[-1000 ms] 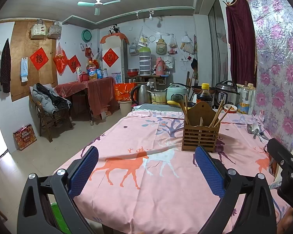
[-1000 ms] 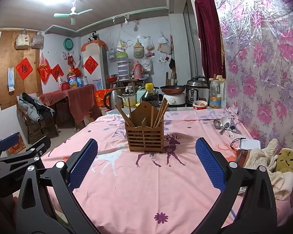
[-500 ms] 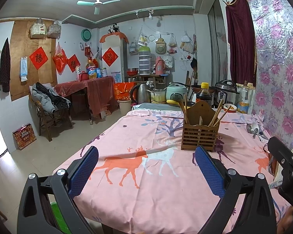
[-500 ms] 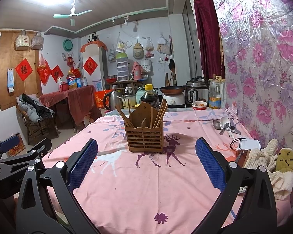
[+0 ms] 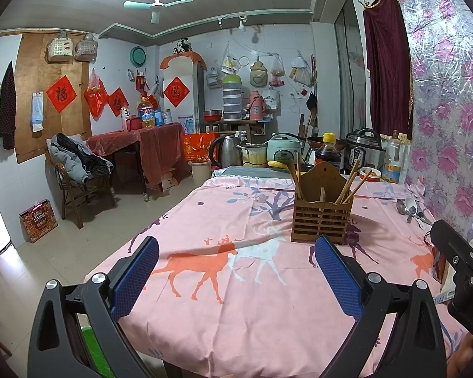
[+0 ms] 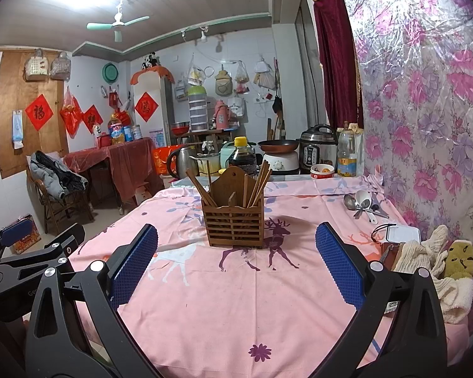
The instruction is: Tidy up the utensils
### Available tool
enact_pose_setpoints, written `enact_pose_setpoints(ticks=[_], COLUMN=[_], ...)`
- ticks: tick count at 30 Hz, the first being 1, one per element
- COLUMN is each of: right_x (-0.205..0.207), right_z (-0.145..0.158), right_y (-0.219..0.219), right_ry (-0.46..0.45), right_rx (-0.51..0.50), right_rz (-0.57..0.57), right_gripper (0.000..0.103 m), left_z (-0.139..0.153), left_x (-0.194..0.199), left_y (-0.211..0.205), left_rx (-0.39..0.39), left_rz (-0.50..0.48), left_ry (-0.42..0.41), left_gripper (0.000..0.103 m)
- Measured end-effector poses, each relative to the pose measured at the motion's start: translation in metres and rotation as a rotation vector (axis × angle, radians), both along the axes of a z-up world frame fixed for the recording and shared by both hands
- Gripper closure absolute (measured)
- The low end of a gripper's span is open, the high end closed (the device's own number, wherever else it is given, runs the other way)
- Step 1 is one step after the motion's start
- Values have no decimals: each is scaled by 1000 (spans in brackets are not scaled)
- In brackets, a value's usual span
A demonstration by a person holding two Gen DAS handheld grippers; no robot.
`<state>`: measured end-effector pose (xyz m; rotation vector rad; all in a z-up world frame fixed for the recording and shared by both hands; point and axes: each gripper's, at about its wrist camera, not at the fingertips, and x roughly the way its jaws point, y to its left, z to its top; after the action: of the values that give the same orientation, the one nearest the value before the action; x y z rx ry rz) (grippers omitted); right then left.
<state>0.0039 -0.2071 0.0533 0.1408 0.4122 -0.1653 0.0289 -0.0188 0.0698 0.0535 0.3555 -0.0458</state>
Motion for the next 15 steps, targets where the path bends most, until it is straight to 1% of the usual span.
enact_pose_setpoints(ticks=[5,9,15], right_x=[0,0,0], right_z=[1,0,-1], right_y=[0,-1,0], right_ry=[-1,-1,-1], right_rx=[1,-1,-1], right_rz=[0,-1,0], right_gripper=[7,7,7], left_z=[-3,-5,-5], left_x=[1,-2,-2], left_y=[-5,-8,-6], left_rx=[-1,3,-12], left_rz=[-16,-11,-22], left_ry=[6,-11,-4], left_gripper=[6,6,6])
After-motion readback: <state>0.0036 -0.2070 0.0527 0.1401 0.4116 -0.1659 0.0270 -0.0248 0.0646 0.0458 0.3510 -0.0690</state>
